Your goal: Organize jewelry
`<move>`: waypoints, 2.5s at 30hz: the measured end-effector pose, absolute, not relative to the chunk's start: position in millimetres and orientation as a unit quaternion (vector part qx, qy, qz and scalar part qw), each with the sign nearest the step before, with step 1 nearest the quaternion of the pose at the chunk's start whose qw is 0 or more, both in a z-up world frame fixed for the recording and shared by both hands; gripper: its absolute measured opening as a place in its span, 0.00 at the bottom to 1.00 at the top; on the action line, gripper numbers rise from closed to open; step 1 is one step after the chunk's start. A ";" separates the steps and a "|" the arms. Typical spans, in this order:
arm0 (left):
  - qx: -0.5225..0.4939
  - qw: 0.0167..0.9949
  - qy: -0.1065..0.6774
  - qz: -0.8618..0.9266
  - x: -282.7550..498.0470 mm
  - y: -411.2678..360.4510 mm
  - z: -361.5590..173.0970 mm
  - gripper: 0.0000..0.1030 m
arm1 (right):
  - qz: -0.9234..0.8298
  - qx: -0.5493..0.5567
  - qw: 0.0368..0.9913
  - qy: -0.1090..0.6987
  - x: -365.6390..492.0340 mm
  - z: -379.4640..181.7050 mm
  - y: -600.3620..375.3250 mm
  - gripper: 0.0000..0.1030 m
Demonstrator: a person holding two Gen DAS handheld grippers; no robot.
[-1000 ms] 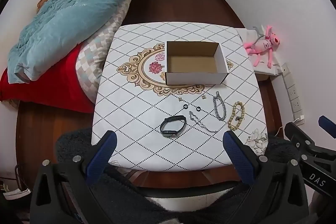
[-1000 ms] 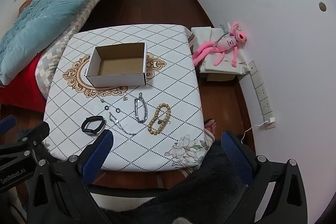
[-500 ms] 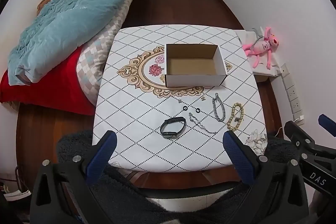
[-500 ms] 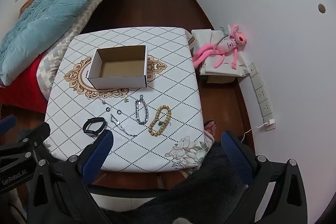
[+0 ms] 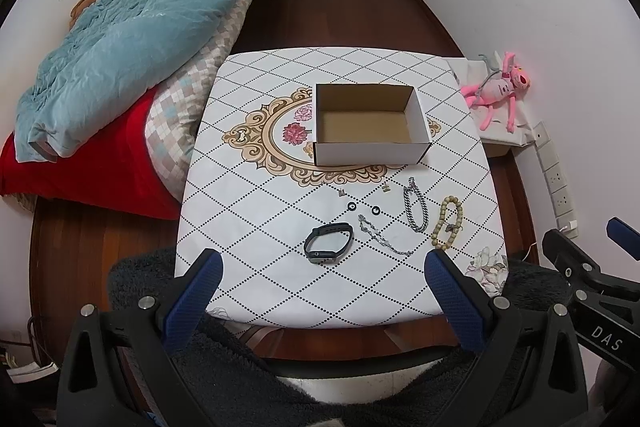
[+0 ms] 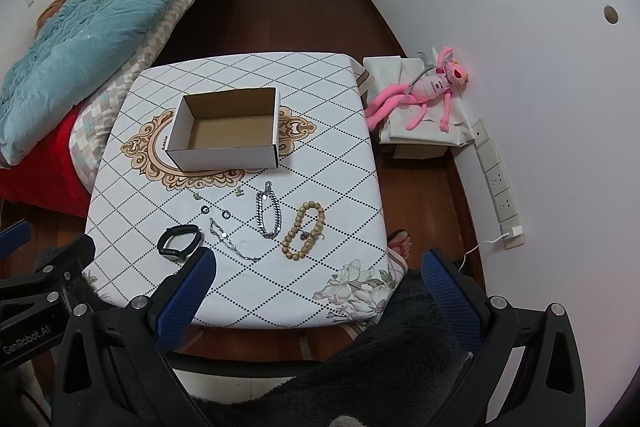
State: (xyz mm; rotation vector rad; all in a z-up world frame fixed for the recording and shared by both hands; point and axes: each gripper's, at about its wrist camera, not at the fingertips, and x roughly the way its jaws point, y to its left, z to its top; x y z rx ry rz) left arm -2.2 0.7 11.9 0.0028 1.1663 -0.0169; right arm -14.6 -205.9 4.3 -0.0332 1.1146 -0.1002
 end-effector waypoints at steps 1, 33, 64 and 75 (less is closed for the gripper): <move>0.001 0.835 0.551 -0.008 -2.5 0.7 11.8 1.00 | -0.047 -0.016 0.847 0.529 -14.1 4.0 -205.7 1.00; 0.000 0.836 0.549 -0.011 -1.4 -3.2 19.0 1.00 | -0.049 -0.015 0.848 0.527 -14.9 6.1 -207.6 1.00; 0.002 0.841 0.540 -0.020 -0.2 -2.3 17.8 1.00 | -0.049 -0.002 0.855 0.516 -18.5 15.2 -208.7 1.00; 0.044 0.839 0.542 0.030 60.2 15.1 -54.3 0.98 | -0.104 0.048 0.836 0.536 26.5 -47.1 -243.1 1.00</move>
